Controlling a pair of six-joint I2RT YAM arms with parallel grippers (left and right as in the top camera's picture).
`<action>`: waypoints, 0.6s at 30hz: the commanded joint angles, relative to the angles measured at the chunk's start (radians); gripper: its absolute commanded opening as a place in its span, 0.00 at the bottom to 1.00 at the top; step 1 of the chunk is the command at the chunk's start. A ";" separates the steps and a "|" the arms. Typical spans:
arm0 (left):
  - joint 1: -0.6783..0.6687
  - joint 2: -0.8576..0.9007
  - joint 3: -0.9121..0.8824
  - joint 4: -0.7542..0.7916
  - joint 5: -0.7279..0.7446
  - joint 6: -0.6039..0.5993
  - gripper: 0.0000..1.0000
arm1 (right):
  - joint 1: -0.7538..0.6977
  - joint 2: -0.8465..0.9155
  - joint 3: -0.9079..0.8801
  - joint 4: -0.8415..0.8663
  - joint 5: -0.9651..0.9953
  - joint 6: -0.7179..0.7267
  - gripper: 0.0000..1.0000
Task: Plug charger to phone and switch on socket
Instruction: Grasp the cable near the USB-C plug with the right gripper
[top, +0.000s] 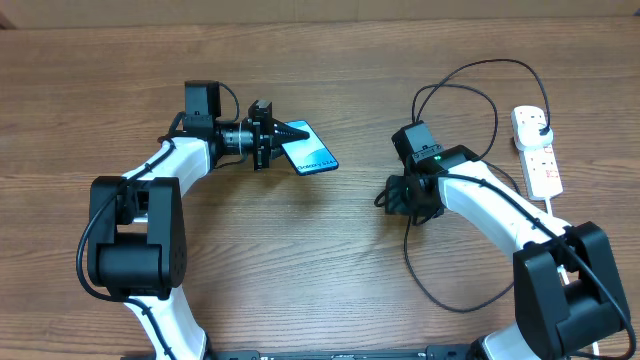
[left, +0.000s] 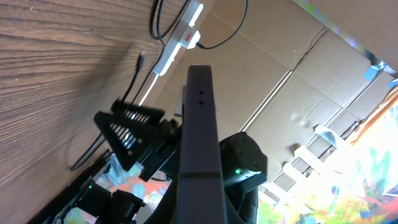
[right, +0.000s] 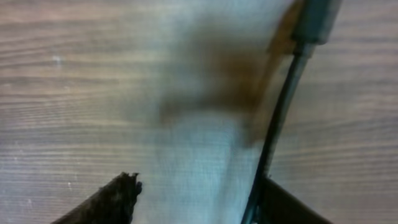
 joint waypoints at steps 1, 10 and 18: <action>-0.008 -0.002 0.013 0.005 0.054 0.023 0.06 | 0.002 -0.003 0.000 0.053 0.089 -0.005 0.77; -0.008 -0.002 0.013 0.005 0.044 0.023 0.08 | 0.006 -0.003 0.000 -0.020 -0.027 -0.090 1.00; -0.008 -0.002 0.013 0.004 0.028 0.023 0.08 | -0.003 -0.003 0.000 -0.083 0.085 0.010 1.00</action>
